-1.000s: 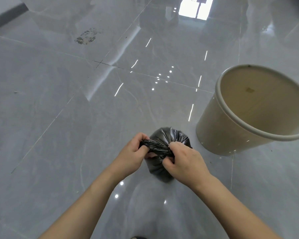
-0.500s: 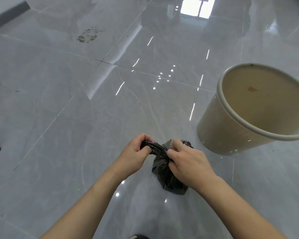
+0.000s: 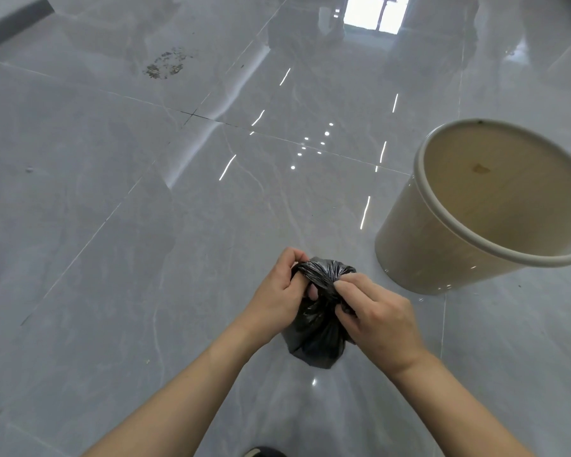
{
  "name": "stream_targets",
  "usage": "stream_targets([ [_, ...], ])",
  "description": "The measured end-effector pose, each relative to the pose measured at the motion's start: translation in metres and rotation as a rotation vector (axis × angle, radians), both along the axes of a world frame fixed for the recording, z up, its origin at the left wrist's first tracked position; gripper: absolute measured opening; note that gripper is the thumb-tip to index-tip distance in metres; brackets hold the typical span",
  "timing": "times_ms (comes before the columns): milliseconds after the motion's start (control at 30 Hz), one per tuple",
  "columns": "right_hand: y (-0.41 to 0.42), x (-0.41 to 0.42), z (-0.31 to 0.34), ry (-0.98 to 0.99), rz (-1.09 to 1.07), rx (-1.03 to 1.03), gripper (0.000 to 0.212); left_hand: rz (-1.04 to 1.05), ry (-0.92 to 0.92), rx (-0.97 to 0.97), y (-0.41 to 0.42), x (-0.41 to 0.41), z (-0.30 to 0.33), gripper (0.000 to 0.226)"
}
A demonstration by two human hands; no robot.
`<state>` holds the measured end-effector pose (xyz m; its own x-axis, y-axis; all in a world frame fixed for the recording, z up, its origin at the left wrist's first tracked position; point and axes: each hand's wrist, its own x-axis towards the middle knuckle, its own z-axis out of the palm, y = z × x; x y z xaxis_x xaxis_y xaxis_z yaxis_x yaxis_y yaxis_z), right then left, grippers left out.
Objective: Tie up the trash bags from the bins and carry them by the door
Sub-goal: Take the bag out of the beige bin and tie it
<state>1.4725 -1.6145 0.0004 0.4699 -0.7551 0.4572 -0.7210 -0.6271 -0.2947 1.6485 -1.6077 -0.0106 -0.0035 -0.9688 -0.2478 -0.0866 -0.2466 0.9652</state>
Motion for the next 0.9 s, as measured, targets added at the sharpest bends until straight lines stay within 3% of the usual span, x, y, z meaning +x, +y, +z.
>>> stream_targets([
  [100, 0.002, -0.003, -0.003, -0.019, -0.036, 0.039, 0.018, 0.044, 0.051, 0.035, 0.002, -0.001, 0.0, 0.013],
  [233, 0.002, -0.004, -0.007, -0.011, -0.05, 0.057, 0.042, 0.048, 0.086, 0.117, 0.002, -0.002, -0.001, 0.011],
  [600, 0.004, -0.011, -0.002, 0.081, 0.074, 0.051, 0.021, 0.071, 0.163, 0.377, -0.004, -0.005, -0.005, 0.015],
  [733, -0.001, -0.009, 0.003, 0.012, -0.059, 0.371, 0.012, 0.071, 0.236, 0.3, 0.011, -0.001, -0.011, 0.047],
  [800, -0.006, -0.007, 0.002, -0.092, -0.128, 0.568, 0.003, 0.007, 0.108, 0.257, 0.022, -0.001, -0.016, 0.053],
  [900, -0.012, -0.002, 0.001, -0.304, -0.198, 0.821, 0.012, -0.058, -0.098, 0.201, 0.034, -0.005, -0.021, 0.055],
])
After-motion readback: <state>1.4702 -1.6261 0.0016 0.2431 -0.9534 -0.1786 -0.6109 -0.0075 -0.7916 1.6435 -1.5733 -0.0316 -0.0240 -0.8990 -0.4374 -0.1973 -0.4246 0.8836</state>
